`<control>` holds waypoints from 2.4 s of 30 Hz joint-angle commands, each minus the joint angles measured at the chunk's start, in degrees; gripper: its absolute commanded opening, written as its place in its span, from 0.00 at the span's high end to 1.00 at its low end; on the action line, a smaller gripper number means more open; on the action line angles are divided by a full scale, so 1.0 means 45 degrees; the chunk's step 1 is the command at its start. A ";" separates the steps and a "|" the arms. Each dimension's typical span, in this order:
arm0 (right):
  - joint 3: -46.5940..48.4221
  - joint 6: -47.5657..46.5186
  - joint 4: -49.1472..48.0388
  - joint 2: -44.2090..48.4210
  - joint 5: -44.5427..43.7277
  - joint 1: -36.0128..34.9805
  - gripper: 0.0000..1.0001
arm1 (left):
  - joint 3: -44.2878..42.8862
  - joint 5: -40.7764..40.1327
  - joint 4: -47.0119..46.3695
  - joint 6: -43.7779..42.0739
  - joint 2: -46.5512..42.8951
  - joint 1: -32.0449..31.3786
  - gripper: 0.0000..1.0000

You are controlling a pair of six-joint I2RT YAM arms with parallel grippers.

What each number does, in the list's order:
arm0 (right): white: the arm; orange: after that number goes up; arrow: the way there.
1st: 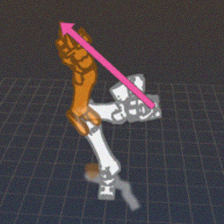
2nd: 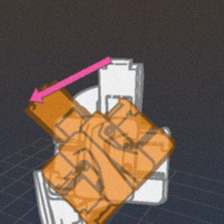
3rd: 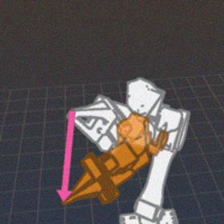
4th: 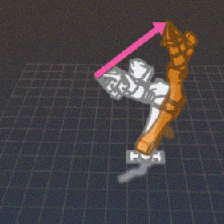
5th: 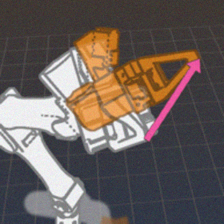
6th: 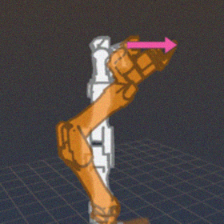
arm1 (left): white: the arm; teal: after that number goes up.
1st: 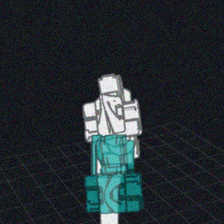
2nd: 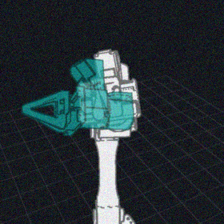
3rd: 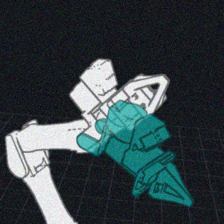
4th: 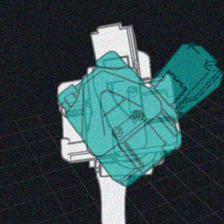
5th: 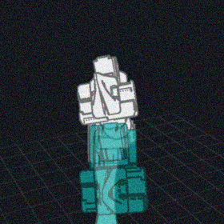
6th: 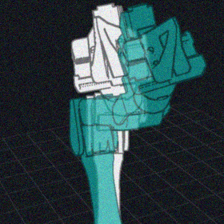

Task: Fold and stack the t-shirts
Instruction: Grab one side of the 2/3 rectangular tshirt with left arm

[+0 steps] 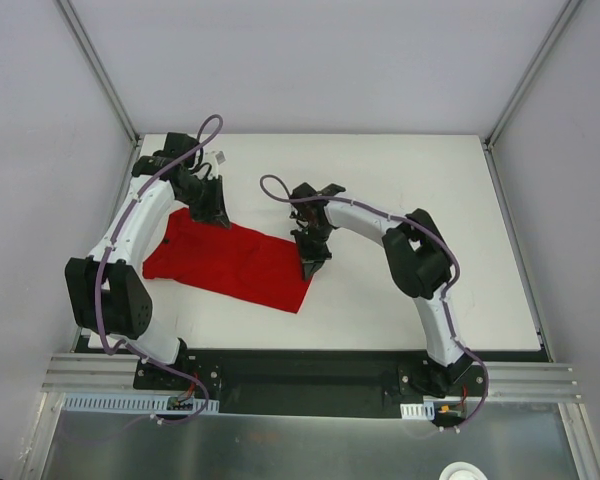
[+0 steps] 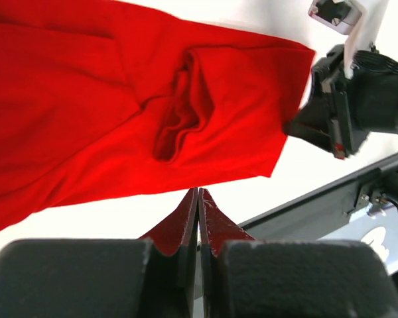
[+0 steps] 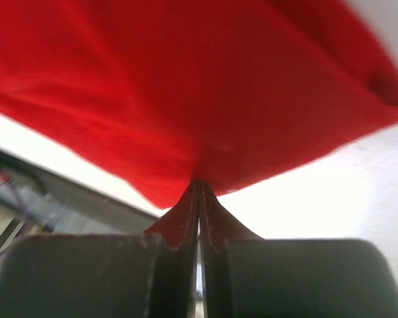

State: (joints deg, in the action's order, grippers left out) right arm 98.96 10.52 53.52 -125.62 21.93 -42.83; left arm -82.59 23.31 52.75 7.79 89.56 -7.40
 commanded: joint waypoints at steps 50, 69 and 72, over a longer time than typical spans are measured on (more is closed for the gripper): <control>0.2850 -0.0582 0.1798 0.2767 -0.5950 0.1335 0.99 | 0.0638 -0.1873 0.0366 0.0259 -0.1172 0.0218 0.58; -0.0311 -0.0190 0.0295 0.0084 -0.3235 0.0397 0.99 | -0.0281 -0.6020 0.2008 0.0632 -0.0468 0.0531 0.46; -0.0136 -0.0151 0.0295 0.0337 -0.3311 0.0338 1.00 | -0.0261 -0.6098 0.2027 0.0671 -0.0702 0.0511 0.46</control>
State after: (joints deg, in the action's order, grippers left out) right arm 98.08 9.89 55.51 -125.64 5.63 -40.73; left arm -83.13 -2.15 60.05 10.50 89.38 -5.52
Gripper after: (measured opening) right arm 0.009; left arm 0.535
